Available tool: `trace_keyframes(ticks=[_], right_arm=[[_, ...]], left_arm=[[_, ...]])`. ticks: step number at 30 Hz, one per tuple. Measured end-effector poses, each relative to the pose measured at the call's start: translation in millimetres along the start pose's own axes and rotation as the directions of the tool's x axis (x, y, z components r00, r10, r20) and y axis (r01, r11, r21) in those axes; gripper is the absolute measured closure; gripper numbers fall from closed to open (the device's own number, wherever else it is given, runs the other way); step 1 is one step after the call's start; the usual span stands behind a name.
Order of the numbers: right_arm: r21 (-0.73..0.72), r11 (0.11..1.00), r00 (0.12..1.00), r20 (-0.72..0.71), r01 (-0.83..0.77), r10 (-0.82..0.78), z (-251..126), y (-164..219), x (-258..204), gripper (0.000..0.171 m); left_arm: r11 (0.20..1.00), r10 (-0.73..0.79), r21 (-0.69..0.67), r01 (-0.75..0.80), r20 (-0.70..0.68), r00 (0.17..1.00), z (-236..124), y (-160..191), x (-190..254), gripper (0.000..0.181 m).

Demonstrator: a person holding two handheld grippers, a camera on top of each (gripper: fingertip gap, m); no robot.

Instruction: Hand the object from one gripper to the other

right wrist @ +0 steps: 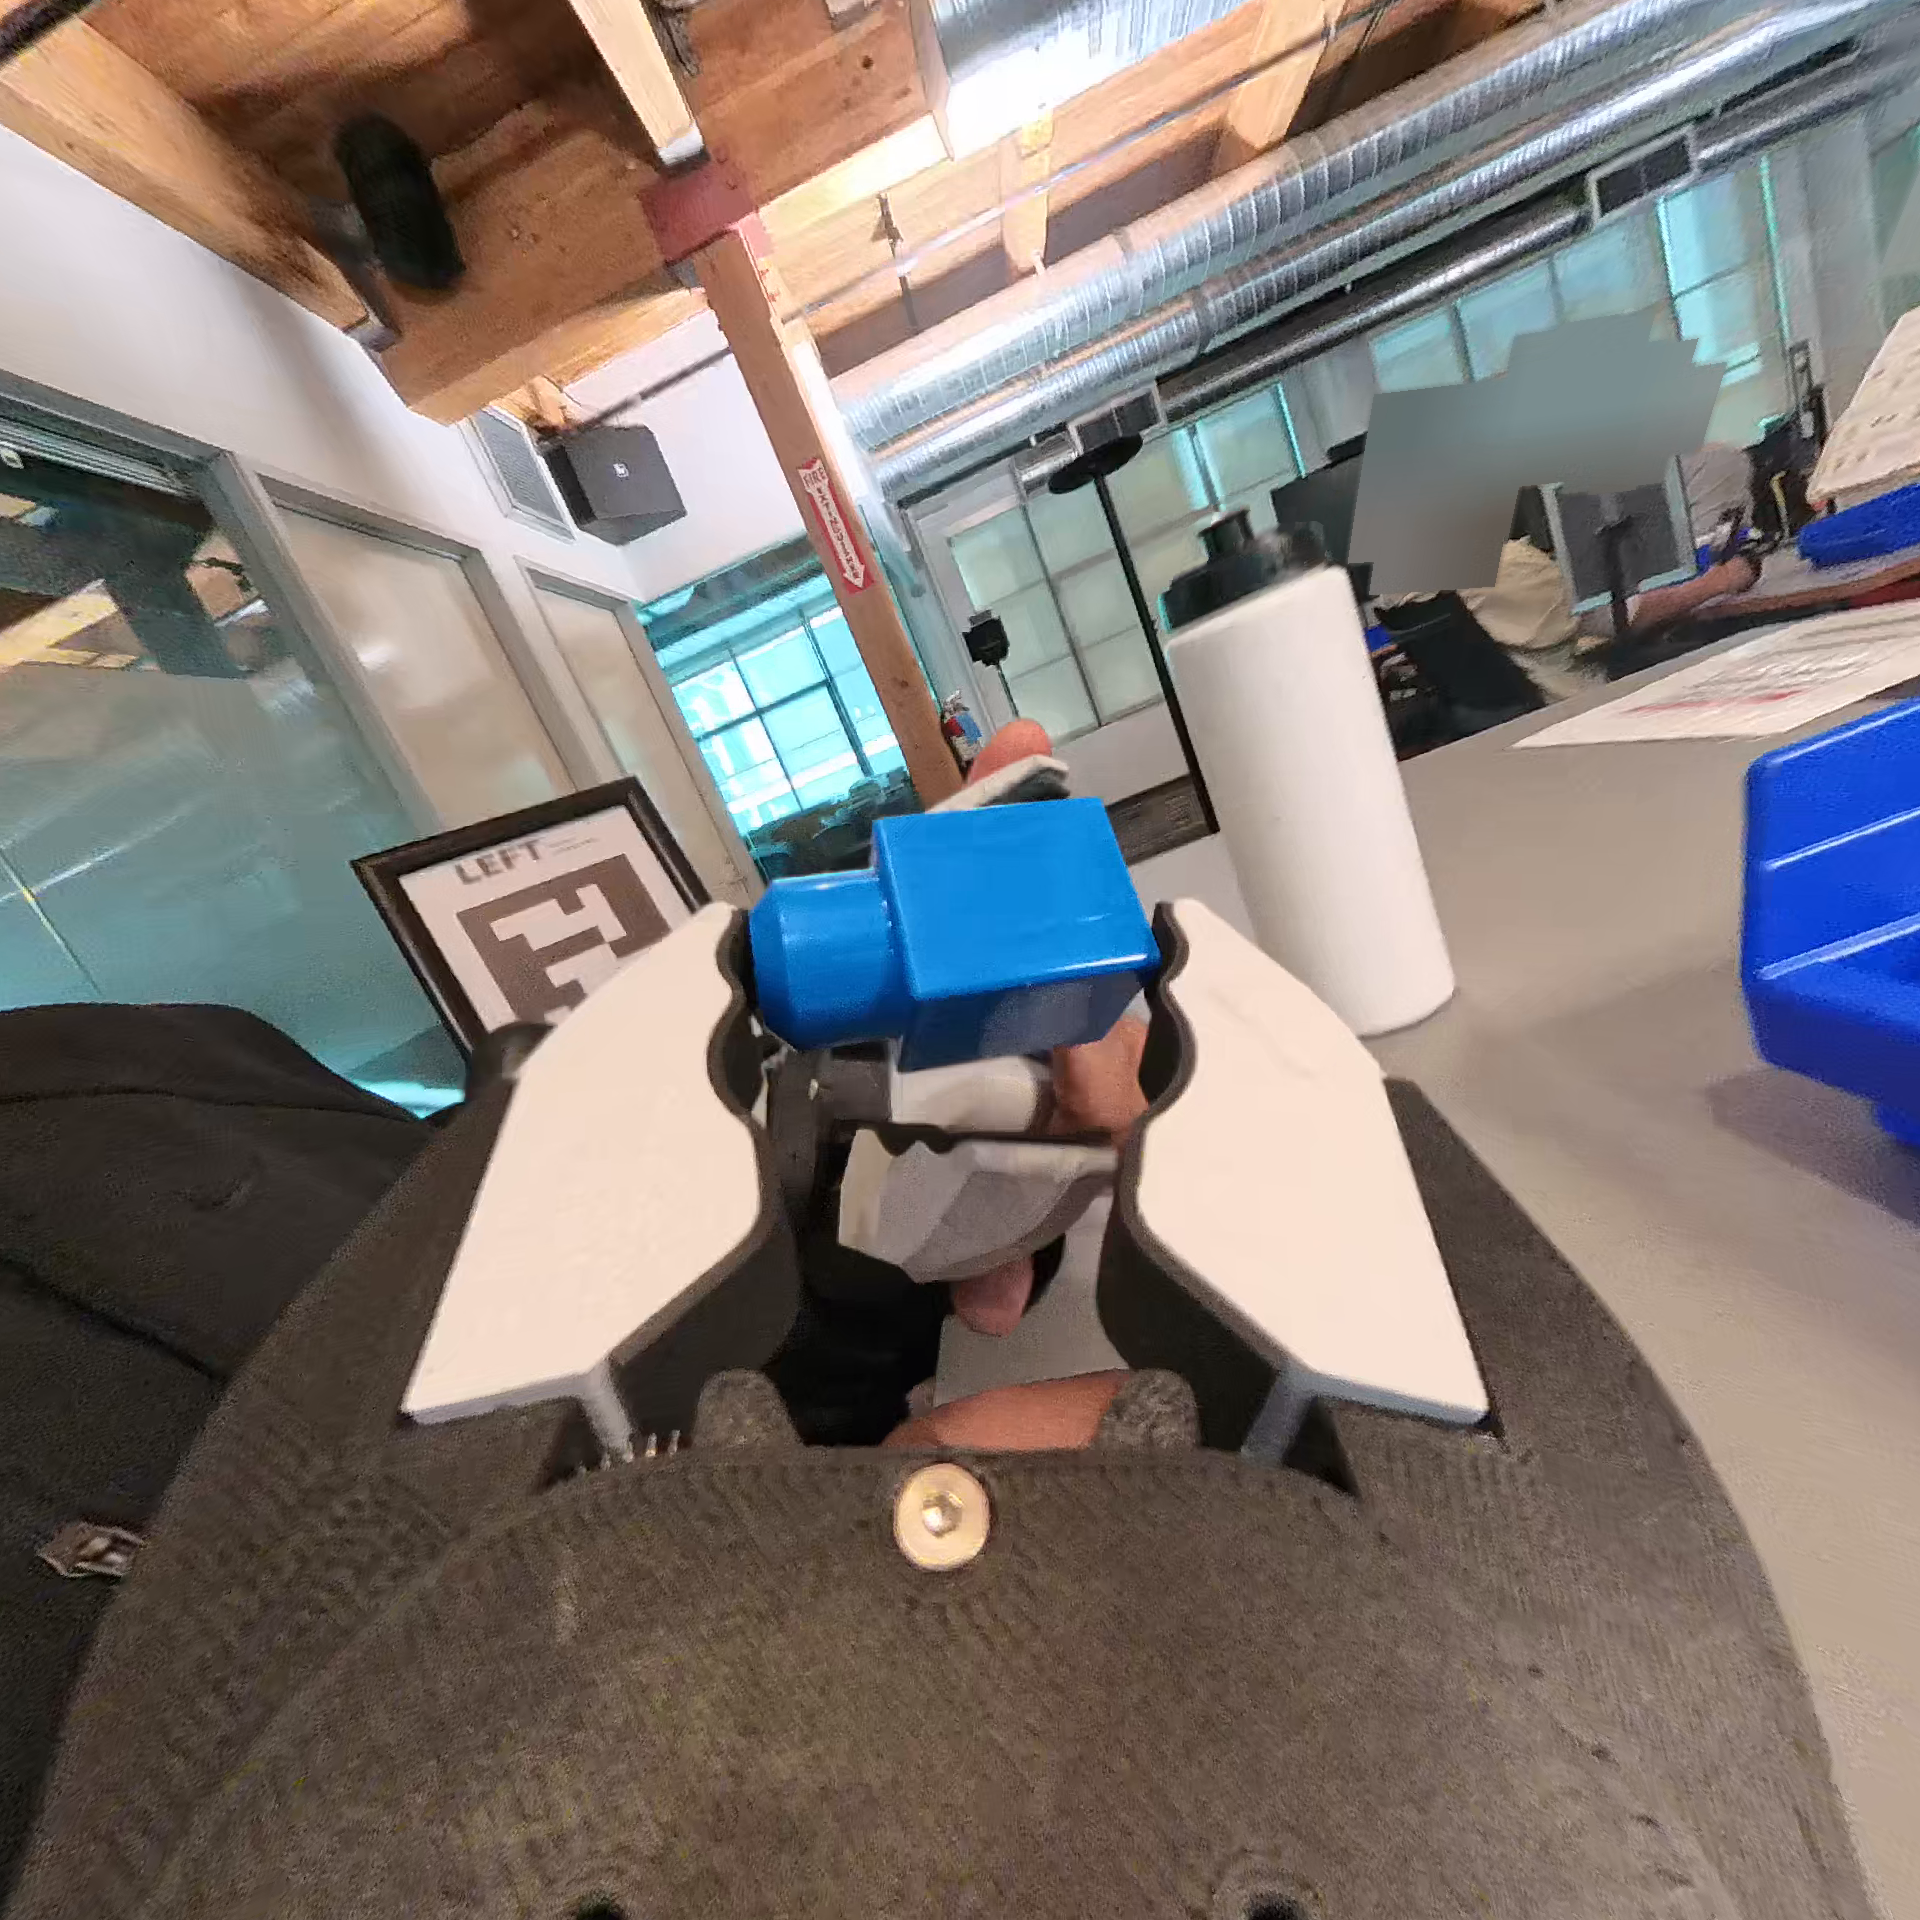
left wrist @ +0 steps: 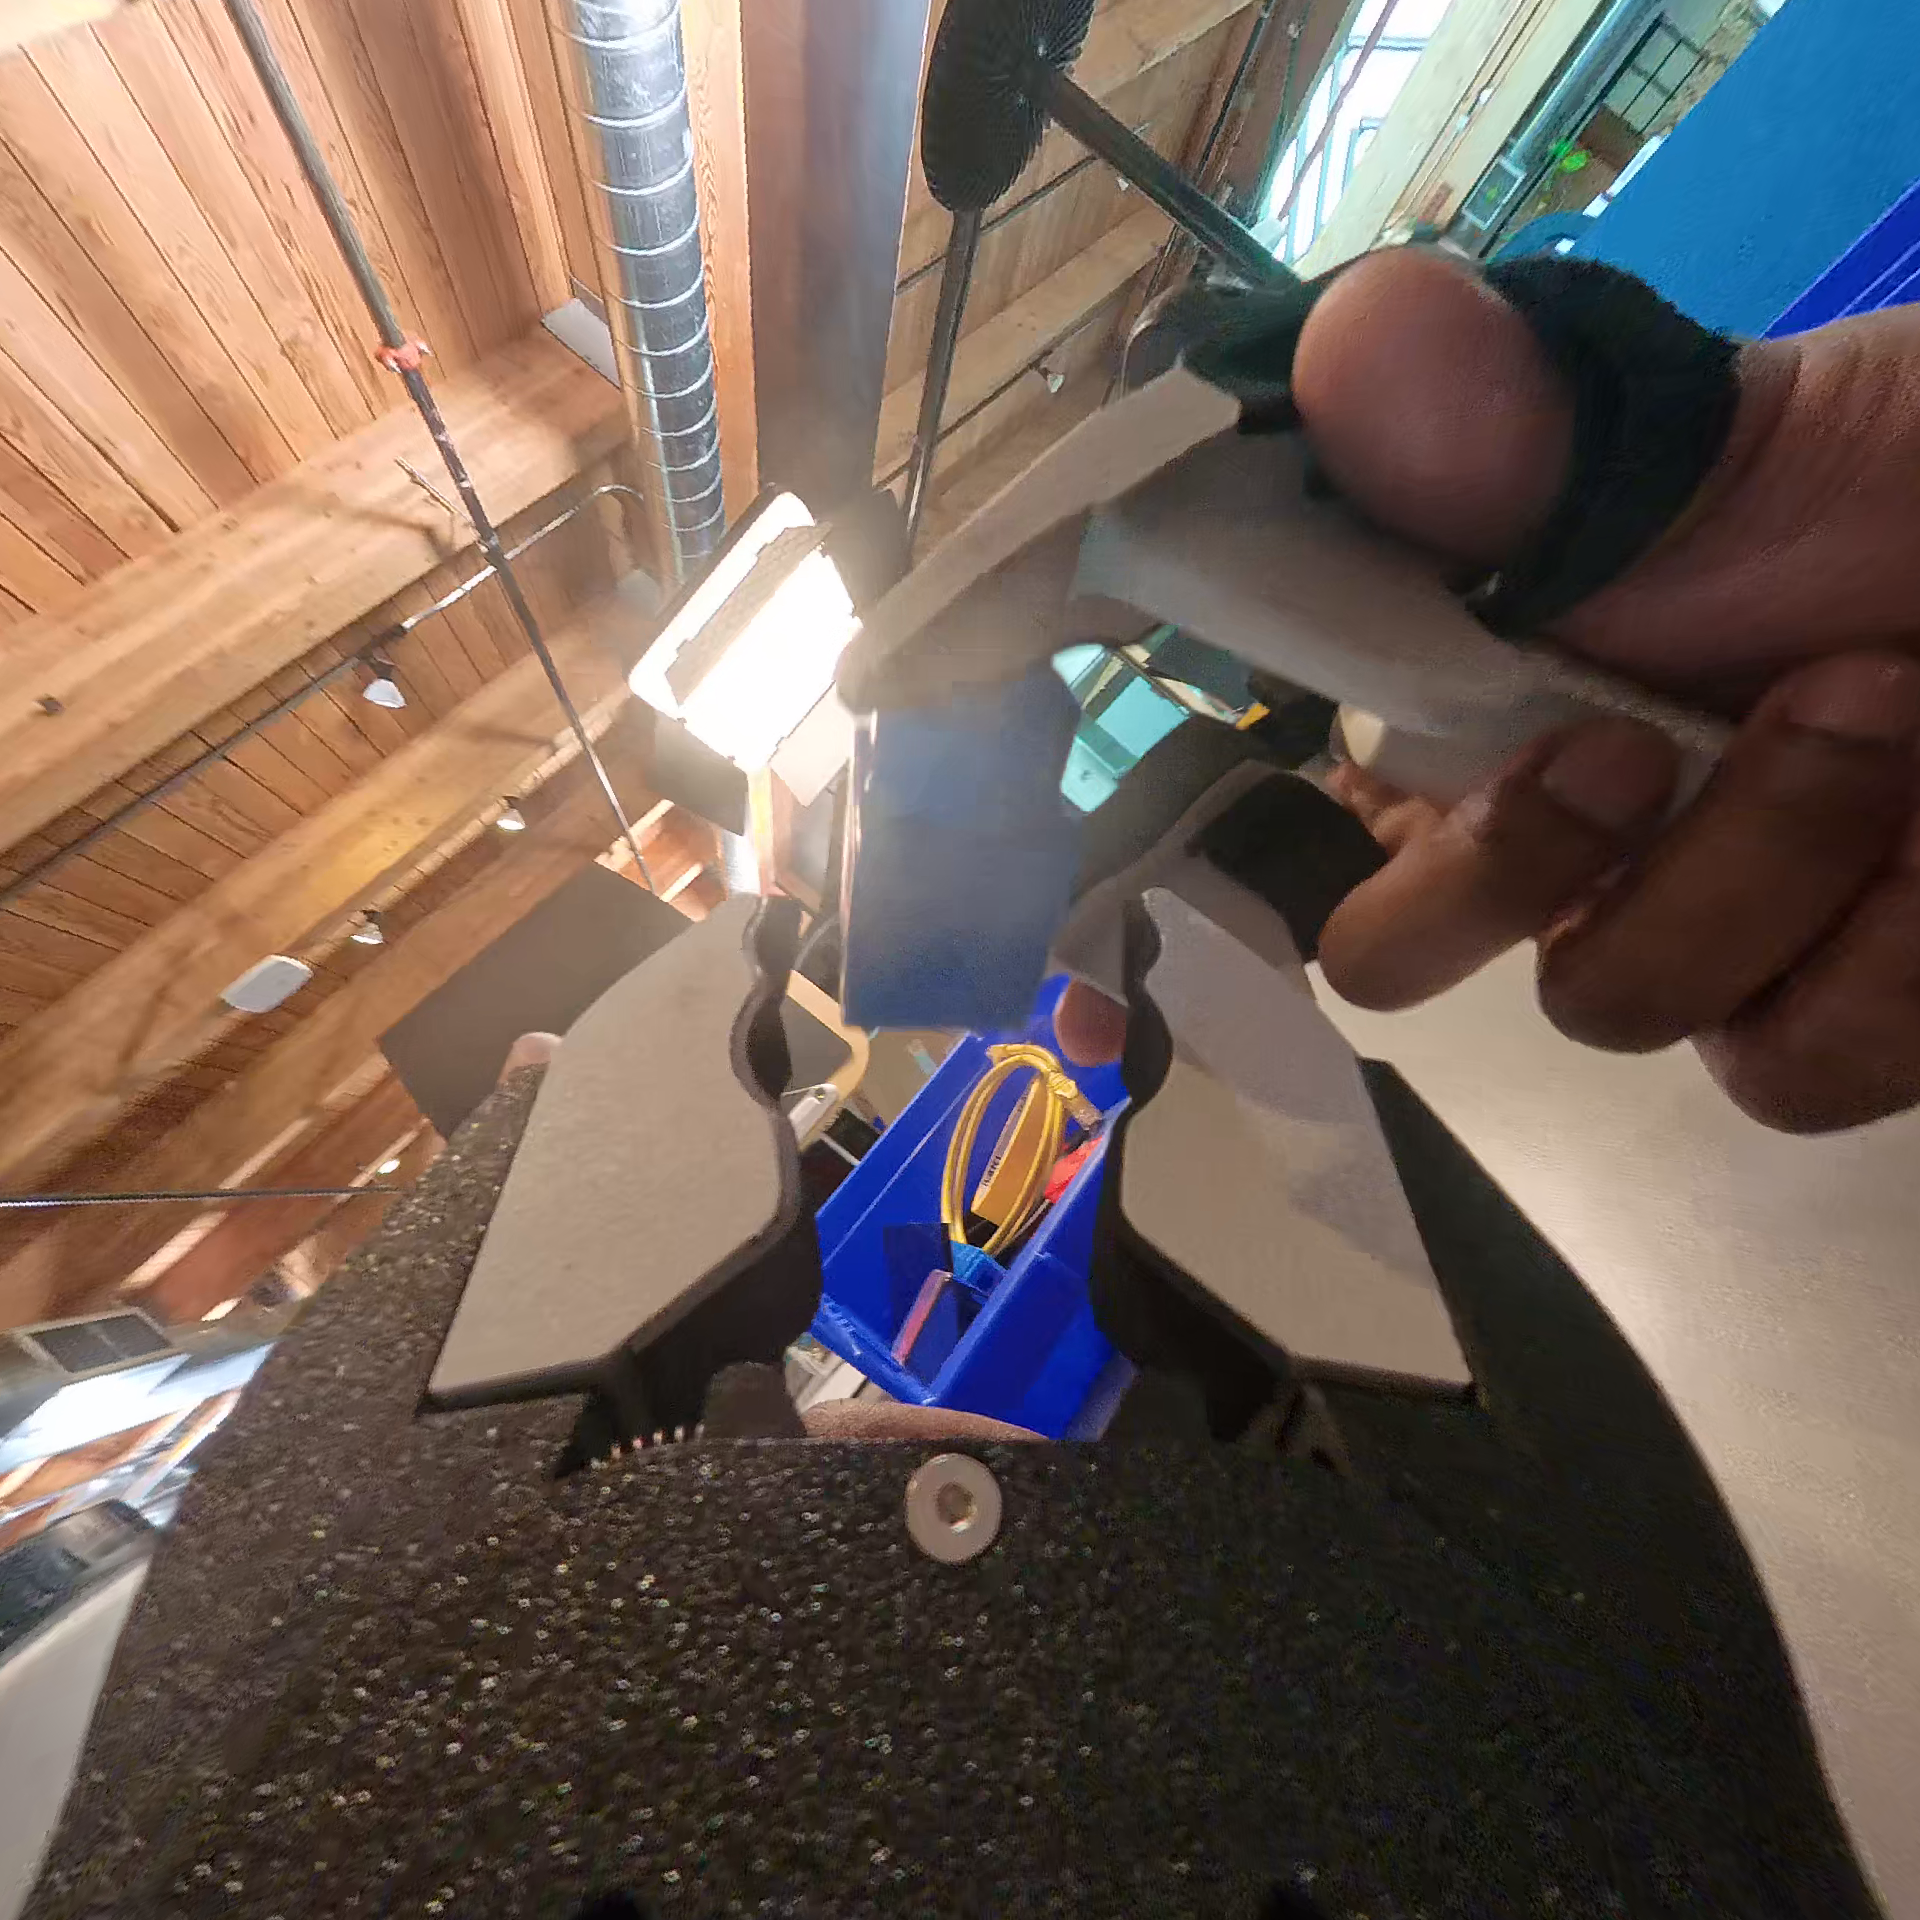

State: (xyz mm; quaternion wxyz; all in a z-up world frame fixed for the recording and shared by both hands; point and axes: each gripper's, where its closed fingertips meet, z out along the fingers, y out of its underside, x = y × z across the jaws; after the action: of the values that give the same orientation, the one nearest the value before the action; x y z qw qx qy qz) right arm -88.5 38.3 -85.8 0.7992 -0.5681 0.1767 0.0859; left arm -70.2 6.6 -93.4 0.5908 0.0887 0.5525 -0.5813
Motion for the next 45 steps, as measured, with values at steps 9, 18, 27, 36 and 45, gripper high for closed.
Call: trace_keyframes(ticks=[9, 18, 27, 36, 45], right_arm=[[-0.111, 0.967, 0.943, -0.22, 0.229, -0.249, -2, 7, 23, 0.1], [-0.438, 0.589, 0.475, -0.35, 0.679, -0.808, -13, 7, 43, 0.107], [-0.503, 0.616, 0.498, -0.363, 0.607, -0.787, -16, 18, 58, 0.135], [-0.078, 0.969, 0.944, -0.224, 0.233, -0.244, -19, -9, 25, 0.135], [0.097, 0.991, 0.995, -0.005, 0.097, -0.097, -20, -26, -5, 0.135]], left_arm=[[0.984, 0.088, -0.16, -0.084, 0.017, 0.996, 3, 24, 0, 0.143], [0.894, 0.273, -0.366, -0.257, -0.01, 0.962, 4, 58, 1, 0.143], [0.918, 0.255, -0.305, -0.254, -0.037, 0.966, 6, 50, 12, 0.132], [0.91, -0.411, -0.136, 0.391, -0.176, 0.894, 0, 24, 8, 0.106], [0.326, -0.878, -0.175, 0.929, -0.421, 0.228, -5, -14, 4, 0.109]])
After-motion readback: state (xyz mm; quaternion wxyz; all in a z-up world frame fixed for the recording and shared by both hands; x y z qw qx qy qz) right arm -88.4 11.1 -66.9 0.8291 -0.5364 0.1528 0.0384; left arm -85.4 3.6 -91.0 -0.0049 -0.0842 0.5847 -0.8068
